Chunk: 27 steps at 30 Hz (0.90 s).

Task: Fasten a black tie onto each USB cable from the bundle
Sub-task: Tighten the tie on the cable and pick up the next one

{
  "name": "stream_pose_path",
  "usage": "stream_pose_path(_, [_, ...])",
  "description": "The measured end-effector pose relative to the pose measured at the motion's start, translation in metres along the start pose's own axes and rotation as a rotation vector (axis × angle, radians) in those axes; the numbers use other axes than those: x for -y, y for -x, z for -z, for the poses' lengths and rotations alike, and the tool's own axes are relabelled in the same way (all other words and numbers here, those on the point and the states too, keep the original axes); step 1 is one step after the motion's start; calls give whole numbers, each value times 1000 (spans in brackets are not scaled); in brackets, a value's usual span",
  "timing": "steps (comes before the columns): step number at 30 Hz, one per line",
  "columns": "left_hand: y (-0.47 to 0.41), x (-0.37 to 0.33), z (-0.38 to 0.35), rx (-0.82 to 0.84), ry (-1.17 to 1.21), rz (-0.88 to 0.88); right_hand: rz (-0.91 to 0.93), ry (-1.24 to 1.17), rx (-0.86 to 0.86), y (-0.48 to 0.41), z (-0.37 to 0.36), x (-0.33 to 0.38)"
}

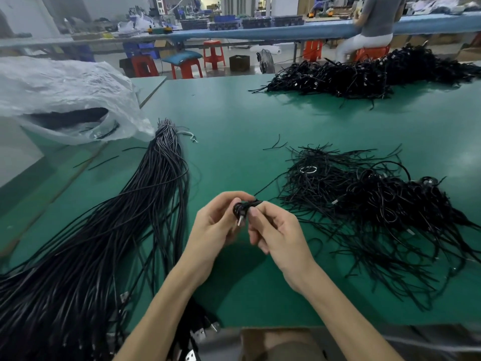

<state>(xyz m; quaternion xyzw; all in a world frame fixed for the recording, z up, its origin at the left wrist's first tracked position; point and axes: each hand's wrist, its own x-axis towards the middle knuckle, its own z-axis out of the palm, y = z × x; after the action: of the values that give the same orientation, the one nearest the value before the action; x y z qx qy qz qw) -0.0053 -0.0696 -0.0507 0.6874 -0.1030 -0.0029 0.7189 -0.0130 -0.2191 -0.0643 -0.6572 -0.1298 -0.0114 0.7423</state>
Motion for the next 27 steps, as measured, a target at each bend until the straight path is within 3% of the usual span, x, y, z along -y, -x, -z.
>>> stream_pose_path(8, [-2,-2,-3,112,-190,-168,-6,-44,22,1,0,-2])
stream_pose_path(17, [-4,-10,-13,-137,-387,-266,-21,5,78,1,-2,15])
stream_pose_path(23, [-9,-45,-23,-109,-472,-393,96,0,135,0,5,50])
stream_pose_path(27, [-12,-51,-29,-75,-453,-351,105,-33,90,1,7,52])
